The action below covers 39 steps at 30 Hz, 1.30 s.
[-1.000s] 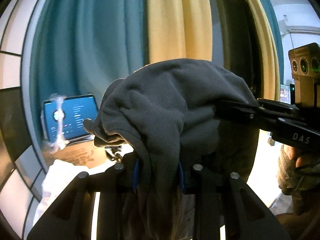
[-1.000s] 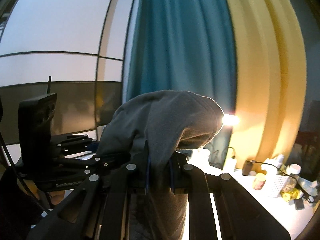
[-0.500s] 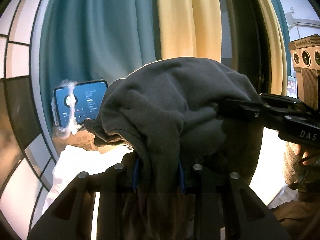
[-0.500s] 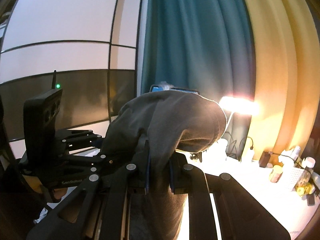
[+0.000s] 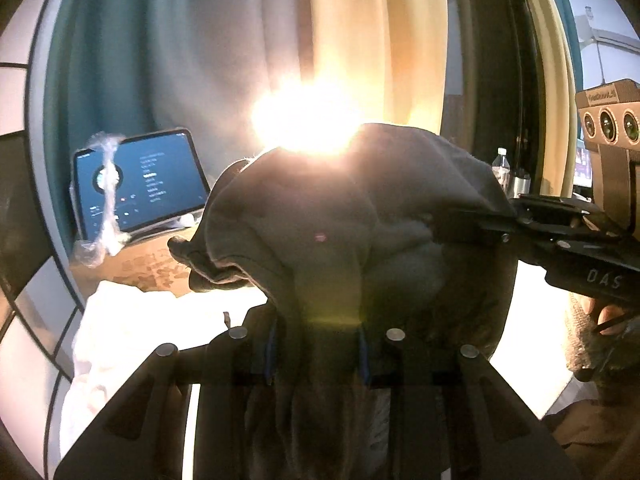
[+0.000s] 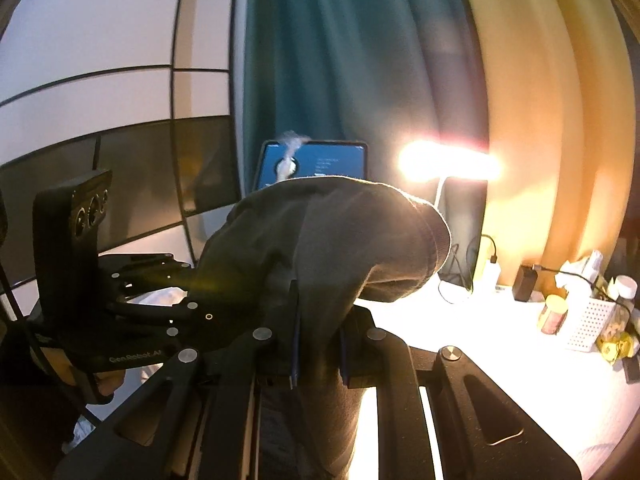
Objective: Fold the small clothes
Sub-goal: 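Lower the held folded shirt toward the bedspread with both tools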
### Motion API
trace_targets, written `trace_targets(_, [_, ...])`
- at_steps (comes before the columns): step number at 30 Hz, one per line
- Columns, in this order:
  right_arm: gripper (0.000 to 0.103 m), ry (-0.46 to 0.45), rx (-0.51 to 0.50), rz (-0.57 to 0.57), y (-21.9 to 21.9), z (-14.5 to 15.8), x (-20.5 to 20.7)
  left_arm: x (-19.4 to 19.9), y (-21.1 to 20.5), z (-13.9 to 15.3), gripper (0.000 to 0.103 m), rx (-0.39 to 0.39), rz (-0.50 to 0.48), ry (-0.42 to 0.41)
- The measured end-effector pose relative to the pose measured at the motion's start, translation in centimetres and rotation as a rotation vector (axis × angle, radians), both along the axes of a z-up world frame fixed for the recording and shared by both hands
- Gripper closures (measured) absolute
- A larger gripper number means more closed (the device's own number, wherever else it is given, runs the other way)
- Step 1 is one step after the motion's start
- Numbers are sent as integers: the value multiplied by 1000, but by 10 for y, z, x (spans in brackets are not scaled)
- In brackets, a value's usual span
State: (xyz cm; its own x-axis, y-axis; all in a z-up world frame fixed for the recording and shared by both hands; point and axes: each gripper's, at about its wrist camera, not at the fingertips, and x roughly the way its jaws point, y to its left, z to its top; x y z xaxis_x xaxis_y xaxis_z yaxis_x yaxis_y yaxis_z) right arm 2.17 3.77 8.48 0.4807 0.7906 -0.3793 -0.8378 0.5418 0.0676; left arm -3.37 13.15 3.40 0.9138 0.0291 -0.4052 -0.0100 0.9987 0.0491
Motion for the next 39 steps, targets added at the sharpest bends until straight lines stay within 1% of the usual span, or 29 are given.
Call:
trace_targets(7, [87,46,-27,-29,1,-16,28,31,1,-11,75,3,-28,52])
trace_targets(12, [87,88,-61,-34,8,-33,53,53,4,-25,75,0,-37,101])
trace_targets(23, [87,188,-114,-30,32,-75,101,92,24,-58,75,-54,-25,208])
trace_targets(26, [87,216,-135,-24,40,-89,114,104,30,-69,75,-69,-22,249])
trace_targets(31, [87,268,-173,-24,50,-113,133,119,36,-84,75,-87,-24,301])
trace_targets(37, [87,326,-195,-32,57,-136,153,137,50,-102,75,-118,-26,363])
trace_targets(39, [87,349,-218,-26,63,-147,160,143,54,-107,75,-126,-25,387])
